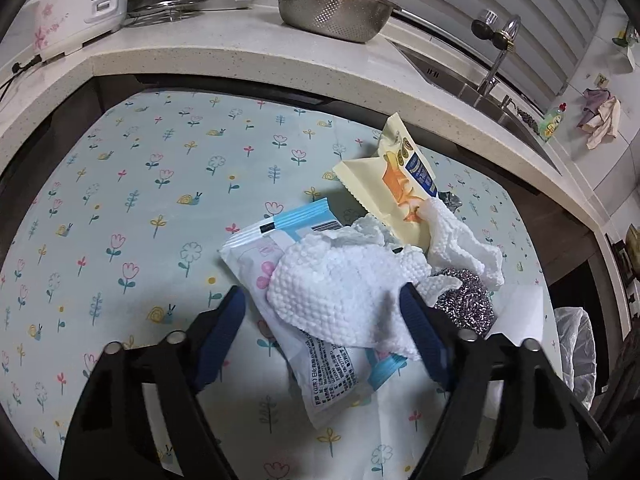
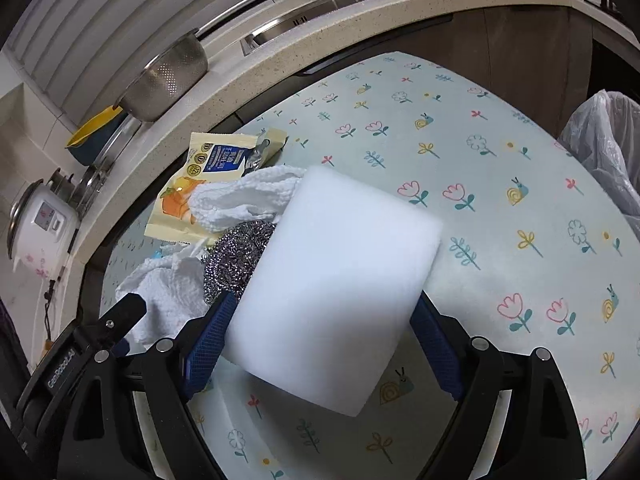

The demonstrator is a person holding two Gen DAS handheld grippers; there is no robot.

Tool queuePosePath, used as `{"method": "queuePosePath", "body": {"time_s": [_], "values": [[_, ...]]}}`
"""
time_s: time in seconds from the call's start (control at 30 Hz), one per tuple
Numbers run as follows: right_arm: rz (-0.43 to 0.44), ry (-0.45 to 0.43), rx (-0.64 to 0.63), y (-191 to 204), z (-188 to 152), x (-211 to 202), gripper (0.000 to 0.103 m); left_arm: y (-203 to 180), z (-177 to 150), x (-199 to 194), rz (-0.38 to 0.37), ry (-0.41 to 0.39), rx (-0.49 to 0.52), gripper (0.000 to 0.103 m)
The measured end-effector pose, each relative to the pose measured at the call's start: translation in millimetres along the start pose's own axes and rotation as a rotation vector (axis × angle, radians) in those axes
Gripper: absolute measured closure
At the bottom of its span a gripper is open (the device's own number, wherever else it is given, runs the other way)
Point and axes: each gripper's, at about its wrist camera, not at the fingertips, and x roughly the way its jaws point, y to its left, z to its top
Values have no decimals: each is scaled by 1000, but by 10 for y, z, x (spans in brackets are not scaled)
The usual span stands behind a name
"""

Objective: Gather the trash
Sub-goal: 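Grasp the white sponge with the right gripper while the left gripper grasps the plastic wrapper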

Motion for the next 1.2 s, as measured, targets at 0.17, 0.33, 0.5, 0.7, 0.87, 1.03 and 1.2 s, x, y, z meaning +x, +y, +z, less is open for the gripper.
{"method": "queuePosePath", "body": {"time_s": [0.17,0.33,0.5,0.7,0.87,1.03,1.2], "values": [[0,1,-48,75,-17,-18,22,-84,-3,-55,-18,-16,42,87],[-9,-28,-89,96,-38,-166,24,-95,-41,-202,-51,-25,31,95],[0,-68,-108,66,-77,-442,25,-150,-123,-465,-74,-46,39,98],[11,-98,-122,-8,-178,-819,25,-277,-289,-830,-114,-58,70,99],[14,-99,-143,-116,-365,-1130,25,-355,-542,-1087,-157,-36,91,99],[-11,-69,-168,-247,-658,-1282,25,-430,-897,-1248,-182,2,123,99],[-63,-13,-181,-375,-919,-1243,21,-478,-1180,-1269,-181,53,150,92]]}}
